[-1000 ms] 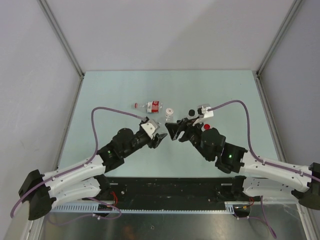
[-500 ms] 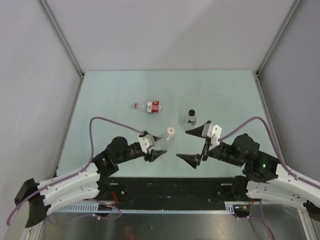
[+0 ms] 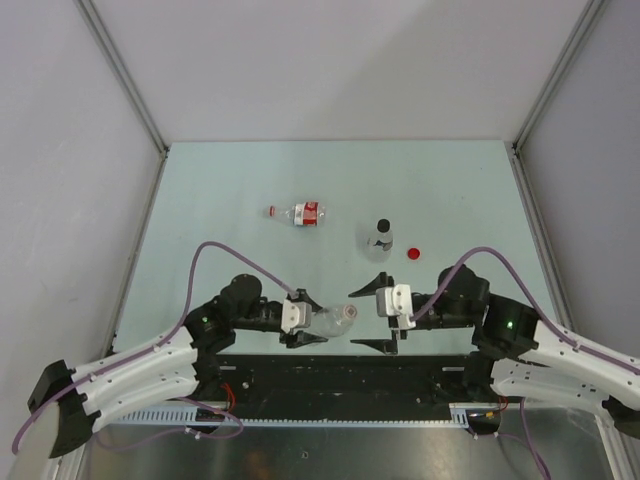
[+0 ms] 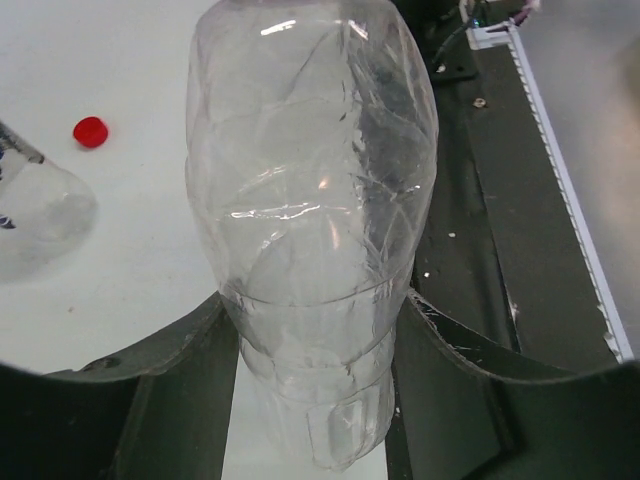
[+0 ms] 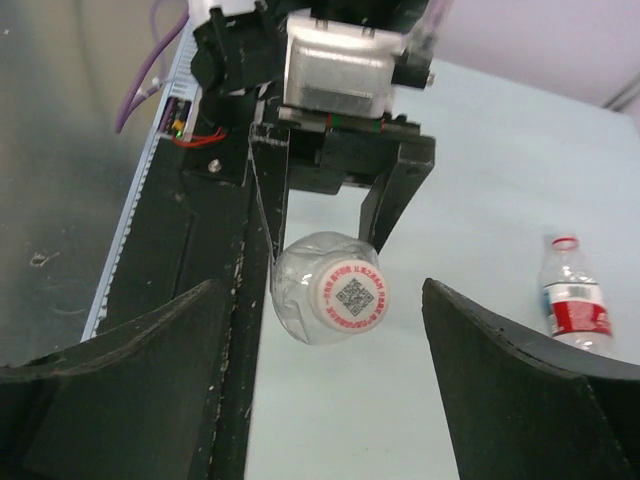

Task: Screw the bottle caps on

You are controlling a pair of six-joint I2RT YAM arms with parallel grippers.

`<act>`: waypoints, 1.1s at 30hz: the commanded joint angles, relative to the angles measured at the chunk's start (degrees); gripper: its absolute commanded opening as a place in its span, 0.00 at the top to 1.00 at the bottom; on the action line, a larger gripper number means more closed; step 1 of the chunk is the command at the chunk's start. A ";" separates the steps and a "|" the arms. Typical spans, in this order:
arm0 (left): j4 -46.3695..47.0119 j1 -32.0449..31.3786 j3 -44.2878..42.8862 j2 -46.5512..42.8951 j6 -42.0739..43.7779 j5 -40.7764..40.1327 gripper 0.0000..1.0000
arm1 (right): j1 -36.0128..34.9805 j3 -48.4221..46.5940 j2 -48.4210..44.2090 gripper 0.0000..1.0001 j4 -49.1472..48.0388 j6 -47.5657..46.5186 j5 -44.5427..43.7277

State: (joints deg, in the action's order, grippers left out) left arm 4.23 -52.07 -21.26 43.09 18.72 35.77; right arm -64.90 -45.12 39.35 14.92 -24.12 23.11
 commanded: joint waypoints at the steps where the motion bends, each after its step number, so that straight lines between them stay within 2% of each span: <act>1: -1.07 -0.11 -3.17 -0.95 4.45 6.31 1.00 | 0.34 -2.69 1.36 0.17 2.14 -1.72 3.90; 8: -3.51 -0.09 -3.67 -1.43 6.71 8.00 1.00 | 0.50 -3.56 2.68 0.27 3.11 -1.82 5.84; 16: -5.10 -0.05 -4.32 -0.37 7.24 8.37 1.00 | 0.53 -3.85 4.08 0.28 0.87 -0.85 7.10; 33: -6.07 -0.13 -4.33 -0.39 7.15 7.51 1.00 | 0.72 -4.71 5.13 0.54 0.18 0.69 7.33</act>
State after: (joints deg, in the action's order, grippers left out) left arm -2.33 -52.07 -23.05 42.74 24.53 42.46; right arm -64.40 -47.40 44.73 16.32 -24.01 29.45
